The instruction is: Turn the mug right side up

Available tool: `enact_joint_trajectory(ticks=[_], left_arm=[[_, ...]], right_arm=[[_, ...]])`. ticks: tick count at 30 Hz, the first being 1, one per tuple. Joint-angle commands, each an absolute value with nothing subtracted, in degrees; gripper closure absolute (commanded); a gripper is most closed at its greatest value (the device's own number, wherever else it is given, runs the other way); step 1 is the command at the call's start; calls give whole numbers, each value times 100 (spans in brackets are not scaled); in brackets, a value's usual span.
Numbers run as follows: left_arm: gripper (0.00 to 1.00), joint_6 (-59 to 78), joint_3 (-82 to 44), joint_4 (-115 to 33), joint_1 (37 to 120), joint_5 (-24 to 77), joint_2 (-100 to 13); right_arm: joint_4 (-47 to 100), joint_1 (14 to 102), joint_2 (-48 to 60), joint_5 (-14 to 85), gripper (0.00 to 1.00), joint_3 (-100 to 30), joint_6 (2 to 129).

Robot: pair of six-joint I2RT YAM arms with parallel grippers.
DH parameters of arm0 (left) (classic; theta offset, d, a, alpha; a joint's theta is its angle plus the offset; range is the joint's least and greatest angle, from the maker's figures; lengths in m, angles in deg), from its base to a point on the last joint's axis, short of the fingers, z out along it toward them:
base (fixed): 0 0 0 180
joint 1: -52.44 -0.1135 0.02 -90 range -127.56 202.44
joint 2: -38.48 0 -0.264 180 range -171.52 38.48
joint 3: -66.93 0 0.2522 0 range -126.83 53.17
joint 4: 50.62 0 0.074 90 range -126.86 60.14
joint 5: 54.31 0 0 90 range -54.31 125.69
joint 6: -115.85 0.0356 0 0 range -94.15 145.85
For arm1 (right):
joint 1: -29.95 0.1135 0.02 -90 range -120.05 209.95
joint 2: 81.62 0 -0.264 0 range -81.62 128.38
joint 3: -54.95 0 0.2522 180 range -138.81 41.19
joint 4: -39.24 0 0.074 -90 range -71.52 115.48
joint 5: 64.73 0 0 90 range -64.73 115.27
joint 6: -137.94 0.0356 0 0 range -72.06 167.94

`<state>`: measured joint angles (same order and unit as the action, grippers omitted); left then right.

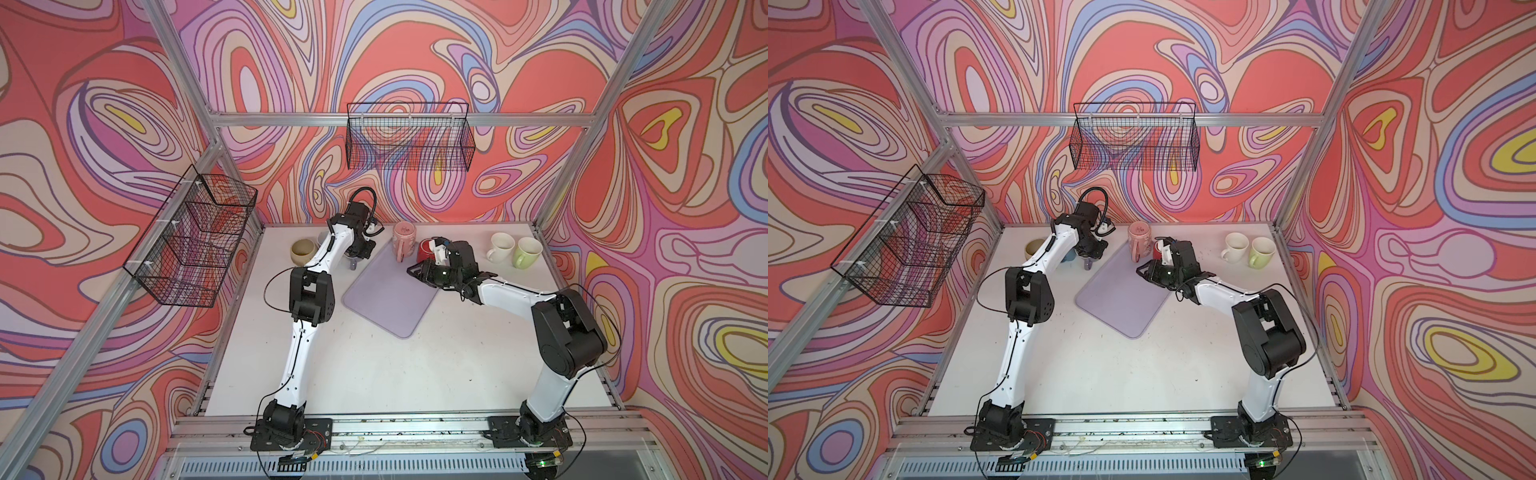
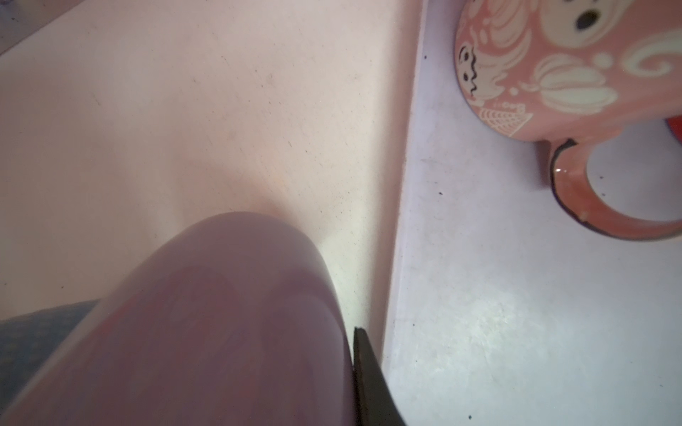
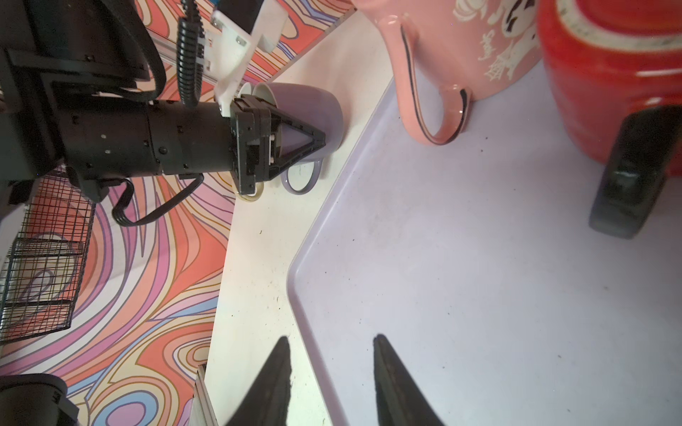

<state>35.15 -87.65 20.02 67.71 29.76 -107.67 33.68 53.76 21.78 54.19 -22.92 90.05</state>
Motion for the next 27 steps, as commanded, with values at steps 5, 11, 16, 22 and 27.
enact_joint_trajectory(ticks=[5, 11, 16, 22, 27], left_arm=[[100, 3502, -8842, 1829, 6712, 3096, -10833], [100, 3477, -8838, 1838, 6702, 3086, -10848], [100, 3463, -8842, 1813, 6703, 3103, -10857], [100, 3453, -8842, 1815, 6702, 3114, -10883], [98, 3448, -8840, 1816, 6702, 3116, -10892]], right_arm=[[3453, 5416, 2226, 5374, 62, -2253, 9023], [3444, 5412, 2209, 5364, 62, -2246, 9019], [3426, 5418, 2200, 5365, 62, -2253, 9017], [3416, 5418, 2196, 5352, 62, -2244, 9018], [3426, 5412, 2205, 5357, 62, -2226, 9026]])
